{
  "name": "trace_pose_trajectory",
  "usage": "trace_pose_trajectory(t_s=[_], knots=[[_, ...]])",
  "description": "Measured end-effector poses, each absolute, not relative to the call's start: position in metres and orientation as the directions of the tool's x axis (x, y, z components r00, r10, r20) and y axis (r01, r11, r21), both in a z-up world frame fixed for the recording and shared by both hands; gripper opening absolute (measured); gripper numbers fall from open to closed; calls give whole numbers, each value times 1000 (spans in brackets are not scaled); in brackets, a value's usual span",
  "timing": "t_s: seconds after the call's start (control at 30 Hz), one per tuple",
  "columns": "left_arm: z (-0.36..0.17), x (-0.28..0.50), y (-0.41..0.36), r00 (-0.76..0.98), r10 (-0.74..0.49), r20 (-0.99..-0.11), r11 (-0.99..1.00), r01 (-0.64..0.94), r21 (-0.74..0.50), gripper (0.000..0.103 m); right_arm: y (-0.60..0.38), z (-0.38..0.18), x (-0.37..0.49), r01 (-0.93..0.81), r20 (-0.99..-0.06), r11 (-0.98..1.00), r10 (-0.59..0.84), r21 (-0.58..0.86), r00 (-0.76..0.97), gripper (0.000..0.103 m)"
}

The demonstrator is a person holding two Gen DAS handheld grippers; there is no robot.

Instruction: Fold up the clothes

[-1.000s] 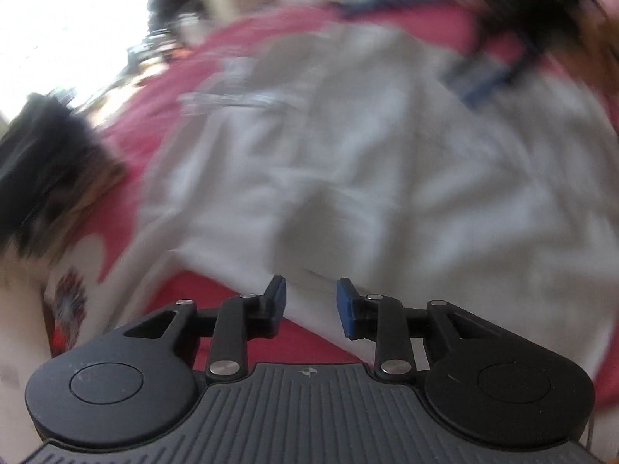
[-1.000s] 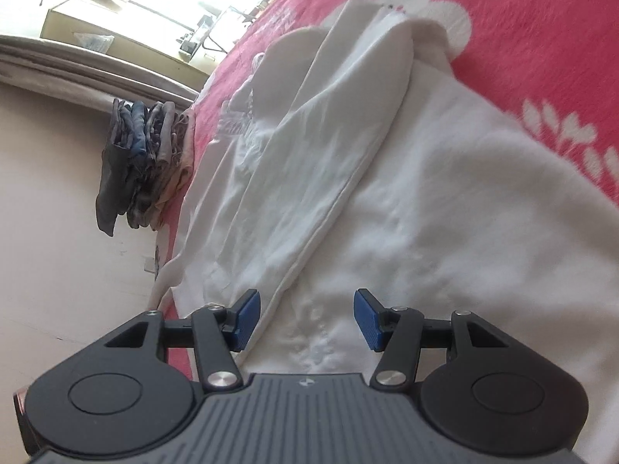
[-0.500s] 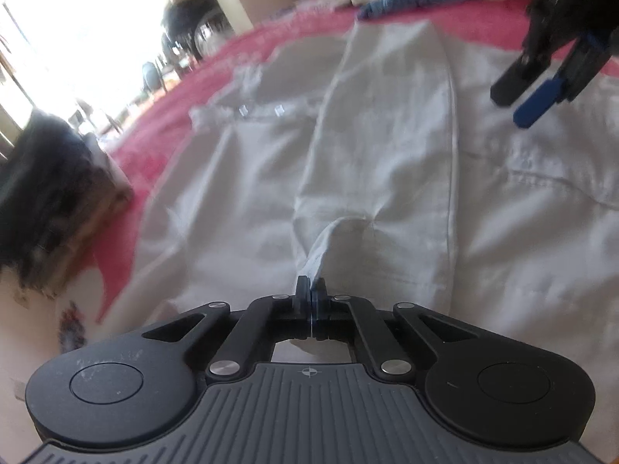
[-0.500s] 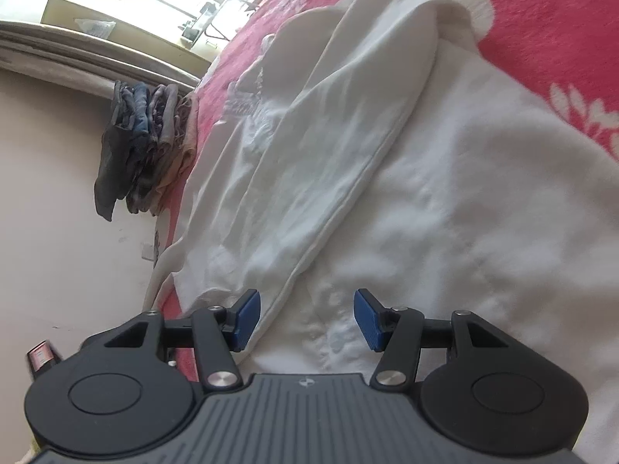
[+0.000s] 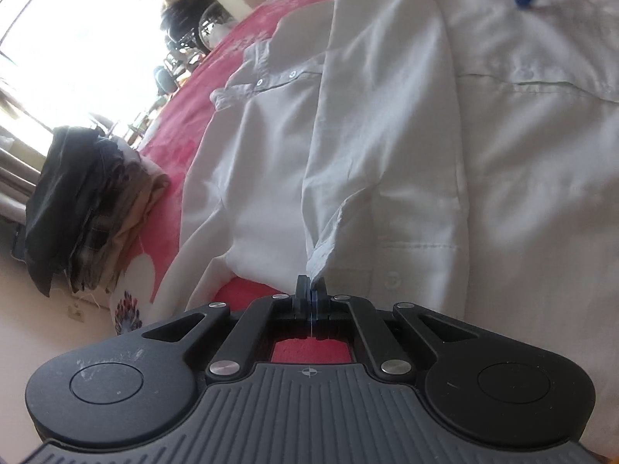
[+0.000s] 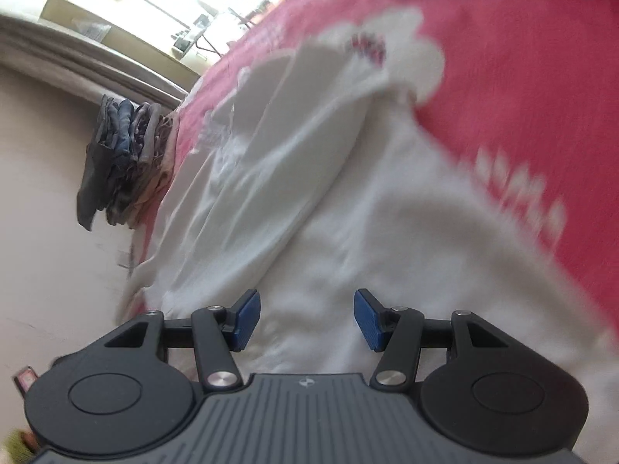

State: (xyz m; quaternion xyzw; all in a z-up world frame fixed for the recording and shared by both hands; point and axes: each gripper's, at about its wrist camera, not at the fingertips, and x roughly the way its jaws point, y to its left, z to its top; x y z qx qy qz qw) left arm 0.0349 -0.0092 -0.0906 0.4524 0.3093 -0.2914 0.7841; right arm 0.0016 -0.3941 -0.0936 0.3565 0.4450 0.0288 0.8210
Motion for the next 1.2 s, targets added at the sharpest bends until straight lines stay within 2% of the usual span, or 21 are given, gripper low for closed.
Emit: trace_pose_trajectory(t_s=[0.1,0.2,0.27,0.33,0.4,0.47,0.57,0.77,0.8,0.9,1.03,1.2], knots=[[-84,35,-8,642,-172,-747,426,732,531,0,-408,-73,14,223,-745,853,250,471,618,58],[-89,33,-9,604,-153,-782,388,765,514,0,-419,-68,38,158,-770,951,112,267,628,58],[-96,29,-9,551,-129,-825,350,803,482,4,-429,-75,51,137,-780,974,55,178,623,58],[-89,29,-3,501,-126,-856,376,823,426,15,-438,-82,63,119,-786,985,28,128,618,57],[-74,31,5,444,-135,-886,431,831,351,26,-441,-86,69,105,-782,986,40,133,622,57],[-59,34,12,389,-150,-909,485,830,275,27,-447,-87,73,99,-767,979,77,181,638,57],[-25,70,-10,410,-229,-883,593,778,208,28,-457,-89,78,91,-740,963,131,252,660,57],[33,149,-74,458,-390,-799,738,674,26,41,-492,-92,98,144,-667,890,208,432,716,57],[32,163,-103,449,-420,-788,735,678,-5,45,-498,-95,101,158,-652,866,225,474,724,57],[18,189,-196,428,-481,-765,692,721,-33,45,-510,-102,105,184,-625,809,263,558,735,53],[-21,198,-291,405,-513,-757,628,778,-10,45,-504,-104,111,132,-615,831,283,541,736,43],[-80,223,-324,399,-455,-796,680,733,-22,44,-481,-109,119,9,-634,888,321,459,704,35]])
